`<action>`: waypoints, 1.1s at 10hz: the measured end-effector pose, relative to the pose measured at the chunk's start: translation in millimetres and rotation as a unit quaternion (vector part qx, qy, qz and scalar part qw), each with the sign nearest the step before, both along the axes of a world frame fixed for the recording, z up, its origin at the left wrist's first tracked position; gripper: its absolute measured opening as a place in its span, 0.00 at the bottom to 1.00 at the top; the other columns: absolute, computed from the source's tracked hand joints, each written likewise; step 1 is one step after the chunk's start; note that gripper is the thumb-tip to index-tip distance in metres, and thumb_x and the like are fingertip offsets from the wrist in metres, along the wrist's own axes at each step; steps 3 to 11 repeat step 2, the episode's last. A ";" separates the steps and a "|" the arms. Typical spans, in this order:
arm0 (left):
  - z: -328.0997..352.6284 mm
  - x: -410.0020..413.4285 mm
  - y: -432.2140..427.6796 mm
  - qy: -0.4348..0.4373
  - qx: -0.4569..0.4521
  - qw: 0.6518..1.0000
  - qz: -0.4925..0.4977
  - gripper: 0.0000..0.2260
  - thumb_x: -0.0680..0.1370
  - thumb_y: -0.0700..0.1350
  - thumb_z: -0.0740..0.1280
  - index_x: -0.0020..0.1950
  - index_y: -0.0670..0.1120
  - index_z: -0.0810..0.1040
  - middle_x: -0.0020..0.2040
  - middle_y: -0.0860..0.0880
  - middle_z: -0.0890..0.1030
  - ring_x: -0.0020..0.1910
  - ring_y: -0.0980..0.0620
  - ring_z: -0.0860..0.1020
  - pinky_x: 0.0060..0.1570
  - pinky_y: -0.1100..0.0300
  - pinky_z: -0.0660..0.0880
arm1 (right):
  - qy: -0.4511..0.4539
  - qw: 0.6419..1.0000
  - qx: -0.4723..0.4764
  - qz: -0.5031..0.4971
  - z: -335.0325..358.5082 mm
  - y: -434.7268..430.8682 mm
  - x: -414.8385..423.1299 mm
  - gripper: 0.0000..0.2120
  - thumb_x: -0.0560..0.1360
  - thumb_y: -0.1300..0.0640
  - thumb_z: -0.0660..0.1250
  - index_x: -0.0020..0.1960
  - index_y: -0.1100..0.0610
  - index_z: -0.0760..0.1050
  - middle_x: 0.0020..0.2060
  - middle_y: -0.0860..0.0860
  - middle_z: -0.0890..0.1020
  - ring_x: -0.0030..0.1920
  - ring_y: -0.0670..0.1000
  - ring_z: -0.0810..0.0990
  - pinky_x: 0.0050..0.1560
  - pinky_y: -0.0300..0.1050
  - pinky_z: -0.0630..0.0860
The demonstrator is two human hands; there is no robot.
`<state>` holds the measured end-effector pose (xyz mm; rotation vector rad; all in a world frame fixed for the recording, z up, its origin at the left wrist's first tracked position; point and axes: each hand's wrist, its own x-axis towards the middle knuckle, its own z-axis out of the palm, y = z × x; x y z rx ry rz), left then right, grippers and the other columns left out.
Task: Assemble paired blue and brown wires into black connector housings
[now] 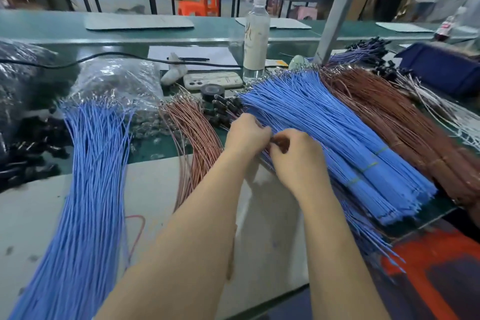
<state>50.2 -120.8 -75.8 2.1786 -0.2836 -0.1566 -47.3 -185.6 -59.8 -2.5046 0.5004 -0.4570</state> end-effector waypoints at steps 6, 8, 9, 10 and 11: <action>39.4 4.6 38.9 0.014 -0.218 0.973 0.071 0.09 0.75 0.44 0.65 0.35 0.47 0.77 0.36 0.47 0.83 0.39 0.48 0.81 0.44 0.55 0.79 | -0.091 0.990 0.083 0.070 16.8 36.4 18.9 0.08 0.77 0.54 0.65 0.53 0.56 0.78 0.47 0.54 0.83 0.50 0.56 0.80 0.46 0.48 0.74; 39.4 4.6 38.9 0.014 -0.218 0.973 0.071 0.09 0.75 0.44 0.65 0.35 0.47 0.77 0.36 0.47 0.83 0.39 0.48 0.81 0.44 0.55 0.79 | -0.091 0.990 0.083 0.070 16.8 36.4 18.9 0.08 0.77 0.54 0.65 0.53 0.56 0.78 0.47 0.54 0.83 0.50 0.56 0.80 0.46 0.48 0.74; 39.4 4.6 38.9 0.014 -0.218 0.973 0.071 0.09 0.75 0.44 0.65 0.35 0.47 0.77 0.36 0.47 0.83 0.39 0.48 0.81 0.44 0.55 0.79 | -0.091 0.990 0.083 0.070 16.8 36.4 18.9 0.08 0.77 0.54 0.65 0.53 0.56 0.78 0.47 0.54 0.83 0.50 0.56 0.80 0.46 0.48 0.74; 39.4 4.6 38.9 0.014 -0.218 0.973 0.071 0.09 0.75 0.44 0.65 0.35 0.47 0.77 0.36 0.47 0.83 0.39 0.48 0.81 0.44 0.55 0.79 | -0.091 0.990 0.083 0.070 16.8 36.4 18.9 0.08 0.77 0.54 0.65 0.53 0.56 0.78 0.47 0.54 0.83 0.50 0.56 0.80 0.46 0.48 0.74; 39.4 4.6 38.9 0.014 -0.218 0.973 0.071 0.09 0.75 0.44 0.65 0.35 0.47 0.77 0.36 0.47 0.83 0.39 0.48 0.81 0.44 0.55 0.79 | -0.091 0.990 0.083 0.070 16.8 36.4 18.9 0.08 0.77 0.54 0.65 0.53 0.56 0.78 0.47 0.54 0.83 0.50 0.56 0.80 0.46 0.48 0.74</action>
